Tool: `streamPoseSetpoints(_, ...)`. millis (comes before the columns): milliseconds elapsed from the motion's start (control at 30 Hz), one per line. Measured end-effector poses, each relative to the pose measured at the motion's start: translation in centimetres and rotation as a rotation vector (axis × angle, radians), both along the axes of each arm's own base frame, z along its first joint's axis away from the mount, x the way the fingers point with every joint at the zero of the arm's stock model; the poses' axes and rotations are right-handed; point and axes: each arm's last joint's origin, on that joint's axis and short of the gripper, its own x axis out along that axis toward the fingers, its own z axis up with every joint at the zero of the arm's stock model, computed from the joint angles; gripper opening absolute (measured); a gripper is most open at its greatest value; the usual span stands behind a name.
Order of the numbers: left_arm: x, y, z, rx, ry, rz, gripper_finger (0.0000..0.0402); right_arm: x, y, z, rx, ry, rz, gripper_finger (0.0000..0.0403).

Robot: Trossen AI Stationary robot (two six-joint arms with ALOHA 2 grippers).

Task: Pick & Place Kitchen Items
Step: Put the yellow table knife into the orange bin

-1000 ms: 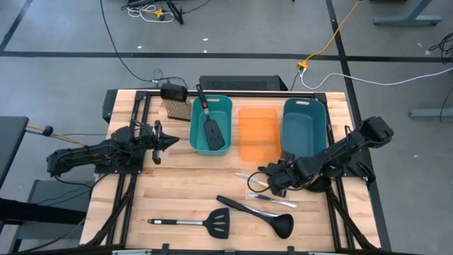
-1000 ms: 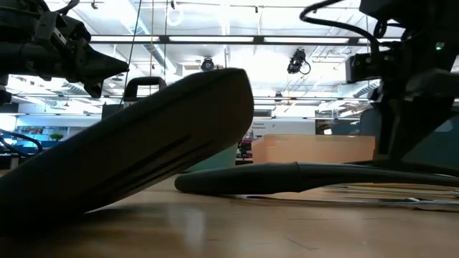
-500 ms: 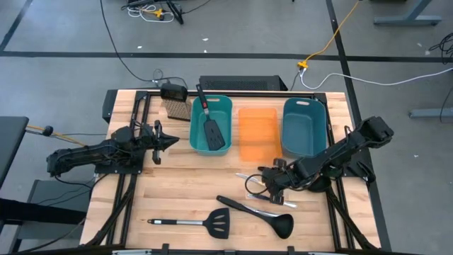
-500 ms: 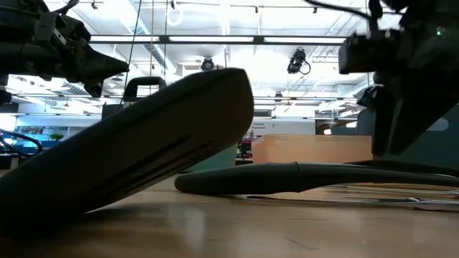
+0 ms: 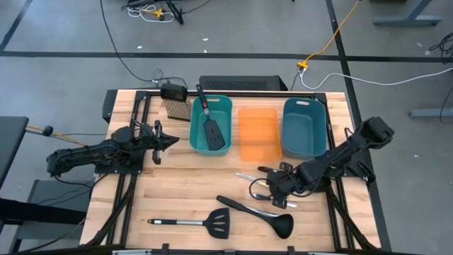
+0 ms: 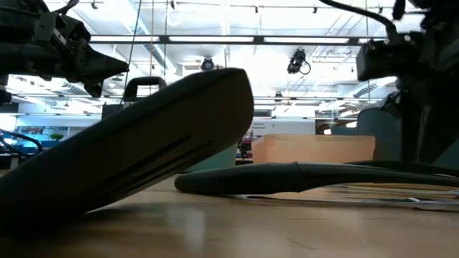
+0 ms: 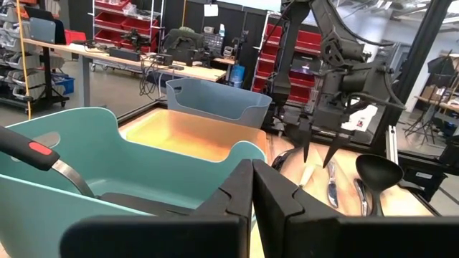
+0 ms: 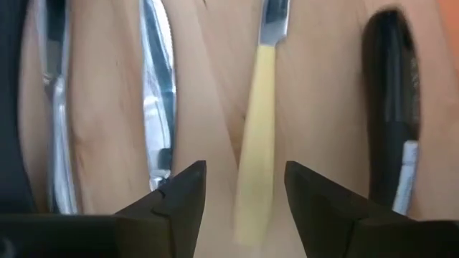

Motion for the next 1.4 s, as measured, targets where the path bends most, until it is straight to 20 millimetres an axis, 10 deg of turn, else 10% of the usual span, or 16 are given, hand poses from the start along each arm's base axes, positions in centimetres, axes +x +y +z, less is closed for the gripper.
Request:
streamPoseSetpoints(633, 0.0, 0.0, 0.0, 0.000, 0.000, 0.000, 0.0014, -1.6, -0.4, -2.6, 0.011, -0.019, -0.061, 0.0195)
streamPoseSetpoints(1400, 0.0, 0.0, 0.0, 0.003, 0.001, 0.000, 0.0014, -1.5, -0.3, -2.8, 0.046, -0.034, -0.006, 0.0090)
